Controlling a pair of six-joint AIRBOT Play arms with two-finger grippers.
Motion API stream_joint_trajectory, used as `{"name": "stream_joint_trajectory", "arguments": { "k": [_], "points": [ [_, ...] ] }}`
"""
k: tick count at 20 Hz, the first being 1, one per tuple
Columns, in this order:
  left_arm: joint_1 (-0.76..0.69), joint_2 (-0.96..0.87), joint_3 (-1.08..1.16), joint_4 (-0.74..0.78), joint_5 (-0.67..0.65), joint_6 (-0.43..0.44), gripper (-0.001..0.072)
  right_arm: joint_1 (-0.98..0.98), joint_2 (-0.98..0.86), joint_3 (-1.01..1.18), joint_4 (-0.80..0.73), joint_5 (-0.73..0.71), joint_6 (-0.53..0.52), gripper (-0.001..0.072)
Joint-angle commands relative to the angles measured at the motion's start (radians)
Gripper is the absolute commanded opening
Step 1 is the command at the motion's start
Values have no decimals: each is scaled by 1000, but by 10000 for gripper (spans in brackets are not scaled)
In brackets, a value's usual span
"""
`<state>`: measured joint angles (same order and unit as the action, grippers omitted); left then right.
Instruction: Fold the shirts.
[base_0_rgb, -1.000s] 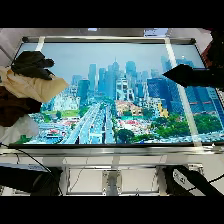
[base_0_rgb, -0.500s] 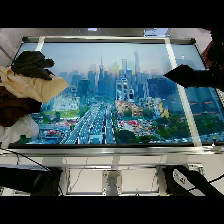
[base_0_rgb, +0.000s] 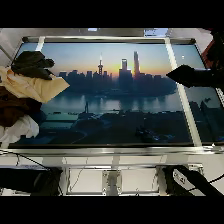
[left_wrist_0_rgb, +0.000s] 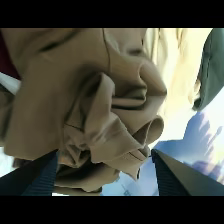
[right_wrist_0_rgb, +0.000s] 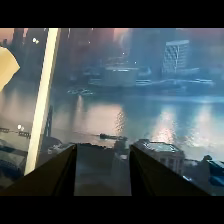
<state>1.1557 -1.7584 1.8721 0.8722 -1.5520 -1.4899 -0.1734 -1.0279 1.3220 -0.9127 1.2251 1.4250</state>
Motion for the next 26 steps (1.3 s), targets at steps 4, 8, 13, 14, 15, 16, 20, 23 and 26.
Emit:
{"name": "stream_joint_trajectory", "arguments": {
  "k": [4, 8, 13, 14, 15, 16, 20, 23, 26],
  "points": [
    [-106, -42, -49, 77, 91, 23, 661, 1, 0, 0, 2, -2, 52, 393],
    [-156, -72, -49, 73, 153, 20, 603, 1, 0, 0, 12, -3, 53, 392],
    [-179, -72, -49, -131, 163, 84, 11, 1, 0, 0, 16, -3, 53, 391],
    [-178, -71, -49, -220, 151, 100, 10, 1, 0, 0, 16, -3, 52, 391],
    [-179, -66, -49, -320, 139, 121, 9, 1, 0, 0, 16, -4, 52, 391],
    [-180, -56, -49, -407, 132, 130, 9, 1, 0, 0, 16, -5, 52, 391],
    [-231, 48, -42, -591, 103, 182, 8, 1, 0, 0, 15, -5, 48, 391],
    [-335, 172, -39, -581, 79, 208, 8, 1, 0, 0, 14, -10, 43, 391],
    [-493, 283, -39, -581, 70, 207, 8, 0, 0, 0, 9, -25, 32, 391]
  ]
}}
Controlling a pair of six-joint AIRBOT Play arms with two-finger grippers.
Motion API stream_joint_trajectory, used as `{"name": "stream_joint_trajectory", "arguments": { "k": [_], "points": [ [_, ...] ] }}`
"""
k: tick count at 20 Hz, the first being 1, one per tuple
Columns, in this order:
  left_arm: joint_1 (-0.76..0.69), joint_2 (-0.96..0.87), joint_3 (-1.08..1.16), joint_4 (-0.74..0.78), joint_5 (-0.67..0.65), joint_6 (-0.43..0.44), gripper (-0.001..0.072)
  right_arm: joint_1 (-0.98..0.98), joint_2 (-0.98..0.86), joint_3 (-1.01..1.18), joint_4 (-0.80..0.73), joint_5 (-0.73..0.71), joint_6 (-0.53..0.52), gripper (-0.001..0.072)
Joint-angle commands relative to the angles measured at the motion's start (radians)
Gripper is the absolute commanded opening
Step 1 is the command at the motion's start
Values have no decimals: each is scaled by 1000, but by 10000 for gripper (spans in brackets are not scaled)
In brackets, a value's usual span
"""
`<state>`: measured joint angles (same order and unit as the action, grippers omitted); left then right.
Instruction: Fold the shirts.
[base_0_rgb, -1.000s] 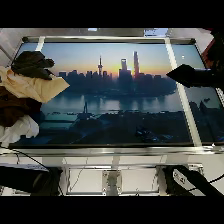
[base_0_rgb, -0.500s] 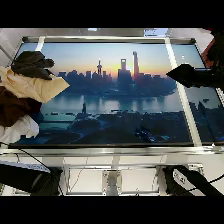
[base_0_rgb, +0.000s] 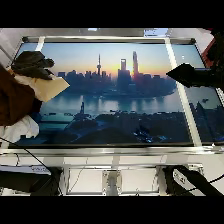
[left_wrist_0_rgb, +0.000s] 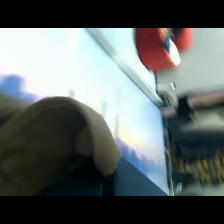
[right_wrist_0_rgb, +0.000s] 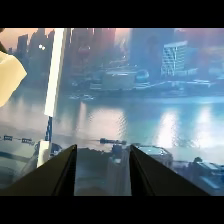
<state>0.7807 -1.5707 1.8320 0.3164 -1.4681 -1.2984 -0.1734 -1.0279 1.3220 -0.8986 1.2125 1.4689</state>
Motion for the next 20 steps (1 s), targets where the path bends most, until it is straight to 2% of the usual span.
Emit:
{"name": "stream_joint_trajectory", "arguments": {
  "k": [1, 6, 8, 11, 13, 17, 20],
  "points": [
    [-190, 125, 1, -25, -16, 11, 8, 0, 0, 0, -7, -22, -32, 391],
    [-607, 172, 0, 1, 43, -15, 9, 0, 0, 0, -8, -57, -123, 391],
    [-813, 171, 0, 179, 168, -43, 9, 0, 0, 0, -11, -50, -151, 391],
    [-1080, 147, 0, 541, 353, -172, 8, 0, 0, 0, -33, -32, -169, 391],
    [-1205, 93, 0, 643, 388, -219, 8, 0, 0, 0, -44, -17, -203, 391],
    [-1347, -94, 0, 638, 421, -279, 9, 1, 0, -5, -46, 5, -254, 391],
    [-1387, -229, 0, 589, 532, -335, 9, 1, 0, -58, -52, 13, -294, 391]
  ]
}}
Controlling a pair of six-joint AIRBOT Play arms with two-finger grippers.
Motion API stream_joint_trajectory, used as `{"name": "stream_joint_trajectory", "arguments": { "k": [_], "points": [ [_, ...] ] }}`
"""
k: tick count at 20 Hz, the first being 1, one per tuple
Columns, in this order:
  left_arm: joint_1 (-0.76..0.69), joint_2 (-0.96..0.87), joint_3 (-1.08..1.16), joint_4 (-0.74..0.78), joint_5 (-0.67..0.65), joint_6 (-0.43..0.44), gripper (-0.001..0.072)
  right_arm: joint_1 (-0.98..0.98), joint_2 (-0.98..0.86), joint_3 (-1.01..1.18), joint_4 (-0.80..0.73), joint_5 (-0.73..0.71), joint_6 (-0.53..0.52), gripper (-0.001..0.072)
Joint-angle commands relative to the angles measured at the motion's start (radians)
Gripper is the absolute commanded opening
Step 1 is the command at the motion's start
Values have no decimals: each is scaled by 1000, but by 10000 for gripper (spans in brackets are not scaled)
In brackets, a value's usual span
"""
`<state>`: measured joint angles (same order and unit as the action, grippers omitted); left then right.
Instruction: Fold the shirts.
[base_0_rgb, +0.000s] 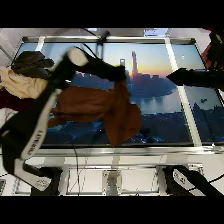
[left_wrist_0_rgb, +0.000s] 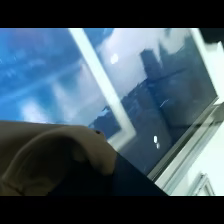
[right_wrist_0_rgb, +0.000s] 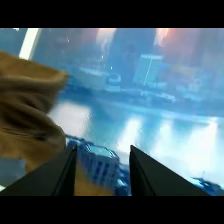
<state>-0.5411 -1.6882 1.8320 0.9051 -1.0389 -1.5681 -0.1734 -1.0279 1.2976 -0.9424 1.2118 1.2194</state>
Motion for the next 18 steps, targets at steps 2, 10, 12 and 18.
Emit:
{"name": "stream_joint_trajectory", "arguments": {
  "k": [2, 10, 12, 18],
  "points": [
    [-66, -172, 1, -81, 192, -85, 9, 0, 0, -99, -30, 12, -75, 391],
    [14, -191, 165, -142, 397, 124, 622, 0, -1, -492, -41, -61, -199, 392],
    [78, -167, 212, -143, 353, 126, 622, 0, -1, -583, 19, -81, -200, 392],
    [351, -61, 212, -142, -50, 125, 559, 1, -43, -788, 216, -163, -199, 392]
  ]
}}
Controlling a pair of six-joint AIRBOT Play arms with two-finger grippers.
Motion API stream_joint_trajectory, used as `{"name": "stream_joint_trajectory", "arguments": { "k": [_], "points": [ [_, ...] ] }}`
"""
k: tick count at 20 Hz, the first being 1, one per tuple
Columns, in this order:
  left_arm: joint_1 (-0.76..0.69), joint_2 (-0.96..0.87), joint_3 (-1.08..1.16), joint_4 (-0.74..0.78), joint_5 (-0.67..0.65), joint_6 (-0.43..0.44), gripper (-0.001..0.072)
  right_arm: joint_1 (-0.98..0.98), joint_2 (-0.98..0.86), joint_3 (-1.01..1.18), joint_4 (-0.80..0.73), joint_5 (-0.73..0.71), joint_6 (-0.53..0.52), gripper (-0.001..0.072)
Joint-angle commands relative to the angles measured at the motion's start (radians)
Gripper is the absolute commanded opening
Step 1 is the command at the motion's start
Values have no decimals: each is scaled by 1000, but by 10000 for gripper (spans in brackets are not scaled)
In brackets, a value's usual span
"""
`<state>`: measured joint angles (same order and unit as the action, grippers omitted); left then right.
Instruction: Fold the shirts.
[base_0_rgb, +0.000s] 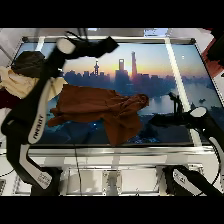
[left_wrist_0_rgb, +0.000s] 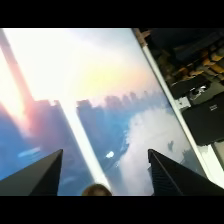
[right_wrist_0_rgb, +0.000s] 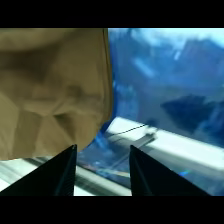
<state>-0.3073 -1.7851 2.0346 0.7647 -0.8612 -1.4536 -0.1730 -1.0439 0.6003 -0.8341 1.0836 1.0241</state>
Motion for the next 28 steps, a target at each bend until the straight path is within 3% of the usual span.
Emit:
{"name": "stream_joint_trajectory", "arguments": {
  "k": [1, 2, 5, 7, 14, 17, 18, 19, 21, 23, 28],
  "points": [
    [161, 37, 10, -1, -333, 10, 479, 0, -50, -107, 147, -37, -5, 392],
    [203, 37, 6, 7, -444, 11, 401, 0, -74, -117, 178, -45, -18, 392],
    [285, 37, -1, 123, -685, 11, 389, 1, -145, -119, 232, -65, -27, 392],
    [311, 37, -1, 197, -767, 11, 389, 21, -173, -119, 248, -100, -27, 391],
    [320, 37, -1, 316, -808, 16, 388, 209, -230, -118, 321, -263, -26, 390],
    [320, 37, -1, 432, -870, 45, 388, 218, -231, -118, 341, -295, -22, 379],
    [320, 37, -1, 489, -896, 51, 388, 217, -231, -118, 350, -303, -22, 336],
    [321, 37, -1, 557, -923, 57, 388, 217, -231, -118, 358, -308, -23, 196],
    [332, 37, -1, 650, -956, 60, 388, 217, -231, -118, 368, -308, -23, 41],
    [373, 38, -1, 641, -983, 59, 333, 217, -231, -118, 367, -299, -23, 34],
    [565, 133, -158, 529, -983, 56, 332, 217, -231, -118, 367, -286, -27, 34]
  ]
}}
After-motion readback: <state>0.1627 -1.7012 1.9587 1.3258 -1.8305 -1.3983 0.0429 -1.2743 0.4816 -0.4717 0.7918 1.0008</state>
